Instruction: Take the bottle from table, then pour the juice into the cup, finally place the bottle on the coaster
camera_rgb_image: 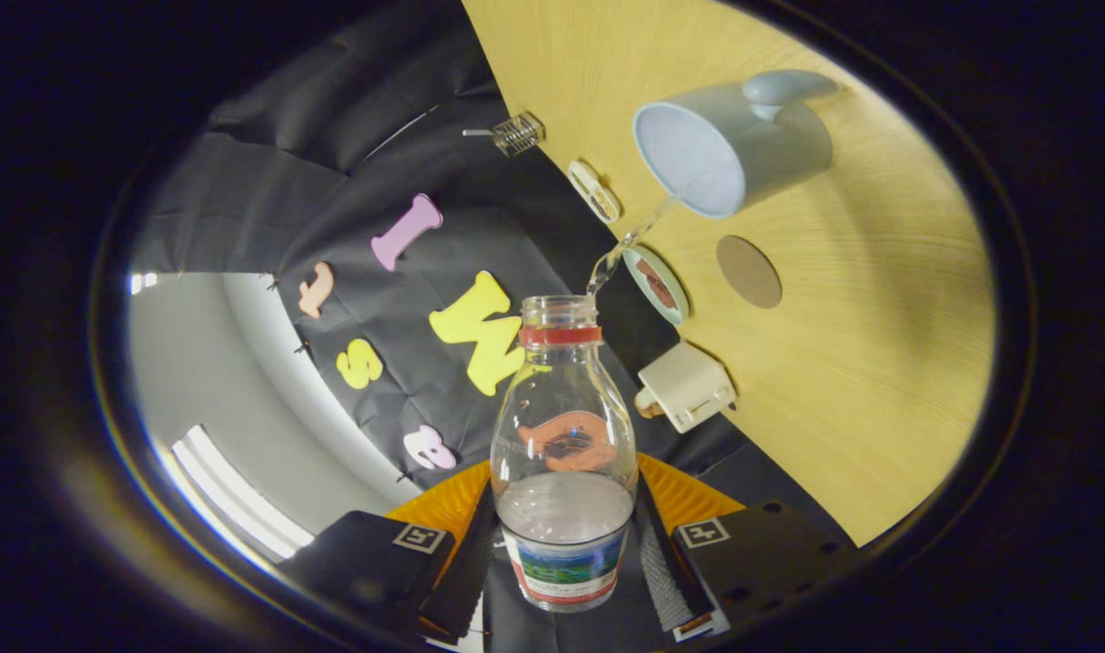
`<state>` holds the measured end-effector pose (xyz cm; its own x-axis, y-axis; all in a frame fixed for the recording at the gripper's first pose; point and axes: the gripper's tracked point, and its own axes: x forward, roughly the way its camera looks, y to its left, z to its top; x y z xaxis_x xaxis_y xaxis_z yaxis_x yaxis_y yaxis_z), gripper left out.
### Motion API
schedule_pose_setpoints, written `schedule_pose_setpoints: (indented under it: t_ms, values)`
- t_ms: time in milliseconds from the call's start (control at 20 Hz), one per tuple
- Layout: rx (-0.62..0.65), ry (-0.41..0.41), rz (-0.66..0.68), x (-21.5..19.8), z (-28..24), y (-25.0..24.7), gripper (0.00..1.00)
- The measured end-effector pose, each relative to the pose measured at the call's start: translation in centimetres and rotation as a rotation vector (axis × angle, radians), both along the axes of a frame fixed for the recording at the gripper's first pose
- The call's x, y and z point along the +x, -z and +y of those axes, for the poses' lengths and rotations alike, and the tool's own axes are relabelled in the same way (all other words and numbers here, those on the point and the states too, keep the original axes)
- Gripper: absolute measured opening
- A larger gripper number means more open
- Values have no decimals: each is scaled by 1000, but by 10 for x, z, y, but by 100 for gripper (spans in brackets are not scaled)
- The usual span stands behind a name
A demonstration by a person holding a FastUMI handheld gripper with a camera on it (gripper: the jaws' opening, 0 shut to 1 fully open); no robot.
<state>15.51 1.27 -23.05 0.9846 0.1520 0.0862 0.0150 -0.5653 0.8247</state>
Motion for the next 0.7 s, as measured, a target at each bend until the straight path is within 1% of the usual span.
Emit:
schedule_pose_setpoints:
  t_ms: [200,350,700]
  values:
    - [65,30,-26,-3,-15,-15,77]
    - [85,26,-25,-3,-18,-21,77]
    - [194,33,-38,3,-26,-41,77]
